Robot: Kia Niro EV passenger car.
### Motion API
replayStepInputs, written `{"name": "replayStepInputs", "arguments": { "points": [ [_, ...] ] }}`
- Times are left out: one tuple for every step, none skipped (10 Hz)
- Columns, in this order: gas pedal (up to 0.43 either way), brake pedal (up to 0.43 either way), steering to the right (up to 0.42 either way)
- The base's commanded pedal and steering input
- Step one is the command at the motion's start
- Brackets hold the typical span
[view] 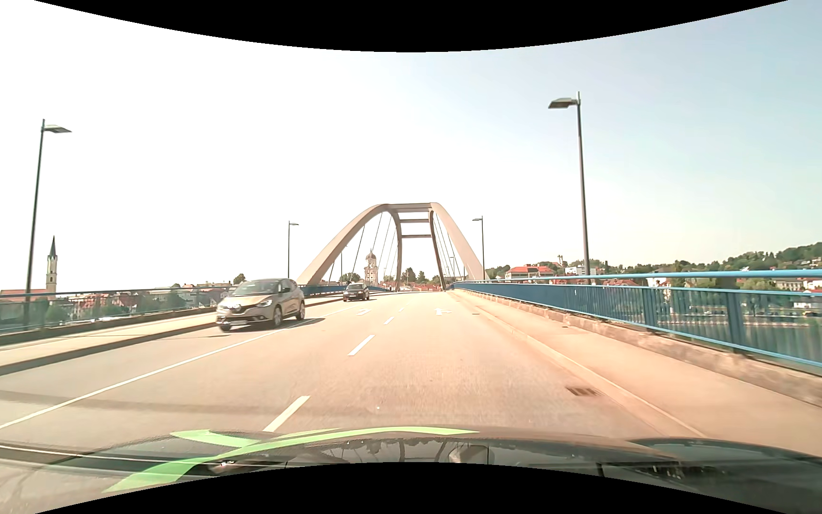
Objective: Follow the waypoints while adhering to traffic rules and regulations
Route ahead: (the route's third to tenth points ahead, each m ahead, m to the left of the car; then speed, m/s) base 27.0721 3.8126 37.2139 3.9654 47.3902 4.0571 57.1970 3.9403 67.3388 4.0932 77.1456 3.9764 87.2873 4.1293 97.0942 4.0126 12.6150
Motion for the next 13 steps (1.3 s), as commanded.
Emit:
{"name": "replayStepInputs", "arguments": {
  "points": [
    [0.228,0.000,-0.004],
    [0.240,0.000,-0.004],
    [0.240,0.000,-0.004],
    [0.209,0.000,-0.005],
    [0.177,0.000,-0.005],
    [0.177,0.000,-0.006],
    [0.169,0.000,-0.006],
    [0.169,0.000,-0.006],
    [0.177,0.000,-0.006],
    [0.189,0.000,-0.006],
    [0.189,0.000,-0.005],
    [0.197,0.000,-0.005],
    [0.197,0.000,-0.004]
  ]
}}
